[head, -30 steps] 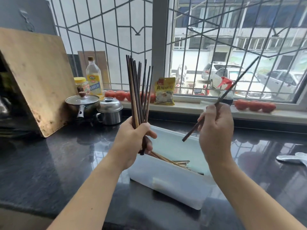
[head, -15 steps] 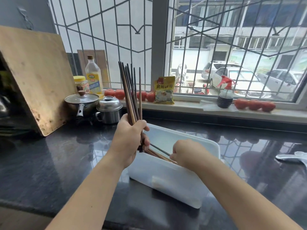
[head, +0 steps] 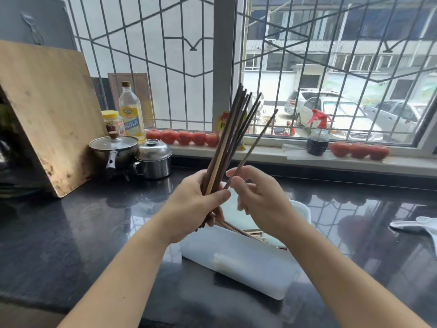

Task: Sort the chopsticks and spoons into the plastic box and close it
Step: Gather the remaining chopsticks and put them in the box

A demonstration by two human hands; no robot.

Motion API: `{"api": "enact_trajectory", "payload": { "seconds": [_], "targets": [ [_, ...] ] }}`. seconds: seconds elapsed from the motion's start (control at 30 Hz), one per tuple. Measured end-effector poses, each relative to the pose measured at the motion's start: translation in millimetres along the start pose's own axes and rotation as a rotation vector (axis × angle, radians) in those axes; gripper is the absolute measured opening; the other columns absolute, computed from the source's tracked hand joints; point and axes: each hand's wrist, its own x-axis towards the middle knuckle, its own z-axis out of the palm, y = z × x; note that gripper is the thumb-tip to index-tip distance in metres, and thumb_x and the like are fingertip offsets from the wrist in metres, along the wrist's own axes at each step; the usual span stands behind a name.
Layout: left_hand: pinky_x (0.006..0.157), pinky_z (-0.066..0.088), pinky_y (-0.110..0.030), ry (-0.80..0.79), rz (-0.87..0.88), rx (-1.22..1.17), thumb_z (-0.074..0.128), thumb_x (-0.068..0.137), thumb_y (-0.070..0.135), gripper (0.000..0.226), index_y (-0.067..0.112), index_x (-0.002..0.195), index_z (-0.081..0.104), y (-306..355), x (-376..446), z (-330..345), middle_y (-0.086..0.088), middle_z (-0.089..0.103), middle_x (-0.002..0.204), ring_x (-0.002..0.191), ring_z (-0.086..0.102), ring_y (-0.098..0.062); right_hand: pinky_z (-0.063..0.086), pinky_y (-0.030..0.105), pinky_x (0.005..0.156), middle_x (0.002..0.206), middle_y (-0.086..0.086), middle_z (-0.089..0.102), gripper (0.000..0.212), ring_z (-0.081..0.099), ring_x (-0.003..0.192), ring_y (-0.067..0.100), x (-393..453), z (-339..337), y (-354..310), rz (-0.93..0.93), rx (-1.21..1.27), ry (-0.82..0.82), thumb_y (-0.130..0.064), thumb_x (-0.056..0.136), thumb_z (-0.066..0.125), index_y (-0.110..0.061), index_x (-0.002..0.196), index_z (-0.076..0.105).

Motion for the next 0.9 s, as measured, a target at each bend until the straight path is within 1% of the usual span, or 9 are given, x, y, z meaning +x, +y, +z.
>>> {"api": "enact_trajectory", "payload": {
  "seconds": [0.17,0.23,0.3,0.33,0.4,0.53,0.63,0.77,0.9],
  "targets": [
    [0.049,0.050,-0.033,0.002,-0.008,-0.041,0.068,0.098,0.021,0.018,0.006,0.105,0.061,-1.6,1.4,-0.2,-0.005,0.070,0.079,0.061,0.069,-0.027,0.052,0.031,0.058,0.074,0.001,0.067,0.014,0.065,0.065,0.015,-1.1,-4.7,-4.9,-0.023,0.058,0.003,-0.012,0.102,0.056,-0.014,0.092,0.065],
    [0.048,0.051,-0.032,0.049,-0.020,-0.082,0.064,0.101,0.021,0.017,0.006,0.107,0.059,-1.1,0.6,1.5,-0.006,0.069,0.080,0.064,0.072,-0.029,0.054,0.034,0.059,0.081,0.007,0.072,0.017,0.069,0.070,0.024,-1.8,-7.9,-9.9,-0.044,0.209,0.137,-0.005,0.101,0.050,-0.008,0.091,0.064],
    [0.045,0.050,-0.032,0.146,-0.028,-0.147,0.060,0.103,0.020,0.016,0.005,0.103,0.055,-2.8,1.8,2.8,-0.008,0.063,0.075,0.058,0.069,-0.029,0.051,0.032,0.054,0.077,0.009,0.072,0.017,0.066,0.062,0.027,-2.1,-16.8,-12.9,-0.045,0.378,0.363,-0.003,0.101,0.045,-0.005,0.090,0.059],
    [0.044,0.048,-0.033,0.206,-0.027,-0.187,0.059,0.104,0.020,0.017,0.004,0.100,0.053,-4.2,3.0,2.9,-0.010,0.057,0.071,0.051,0.064,-0.027,0.049,0.031,0.052,0.073,0.008,0.070,0.016,0.063,0.058,0.025,-2.3,-21.3,-11.3,-0.045,0.401,0.462,-0.004,0.100,0.046,-0.006,0.090,0.058],
    [0.042,0.042,-0.031,0.319,-0.020,-0.274,0.059,0.104,0.020,0.019,0.007,0.096,0.048,-6.7,5.0,2.4,-0.009,0.048,0.065,0.041,0.049,-0.022,0.047,0.028,0.053,0.069,0.006,0.065,0.014,0.057,0.057,0.017,-1.7,-26.3,-5.5,-0.035,0.238,0.537,-0.009,0.099,0.050,-0.012,0.090,0.060],
    [0.041,0.038,-0.028,0.403,-0.031,-0.406,0.056,0.105,0.033,0.025,0.011,0.099,0.046,-4.6,5.5,2.8,-0.003,0.046,0.061,0.040,0.042,-0.018,0.045,0.017,0.053,0.070,-0.006,0.064,0.014,0.056,0.060,0.006,1.2,-10.0,3.7,0.080,-0.249,0.230,-0.023,0.097,0.059,-0.022,0.084,0.066],
    [0.040,0.035,-0.028,0.427,-0.047,-0.465,0.049,0.108,0.036,0.025,0.012,0.103,0.046,-3.7,7.2,3.0,-0.004,0.047,0.062,0.041,0.040,-0.019,0.051,0.029,0.058,0.074,-0.003,0.067,0.014,0.063,0.068,0.017,2.2,-6.6,5.7,0.203,-0.344,0.073,-0.025,0.094,0.060,-0.022,0.083,0.068],
    [0.040,0.036,-0.027,0.429,-0.069,-0.456,0.048,0.109,0.028,0.018,0.013,0.101,0.044,-3.9,8.2,2.5,-0.006,0.049,0.065,0.042,0.040,-0.020,0.046,0.026,0.054,0.075,-0.002,0.068,0.012,0.061,0.067,0.014,0.3,-9.0,7.1,0.307,-0.523,-0.130,-0.025,0.090,0.060,-0.023,0.081,0.069],
    [0.040,0.036,-0.028,0.416,-0.074,-0.441,0.049,0.109,0.023,0.014,0.011,0.102,0.044,-3.3,7.7,1.8,-0.007,0.050,0.067,0.042,0.041,-0.019,0.060,0.036,0.077,0.086,0.001,0.072,0.015,0.066,0.082,0.020,-3.7,-1.9,15.4,0.391,-0.785,-0.403,-0.023,0.085,0.061,-0.019,0.089,0.075]
  ]
}}
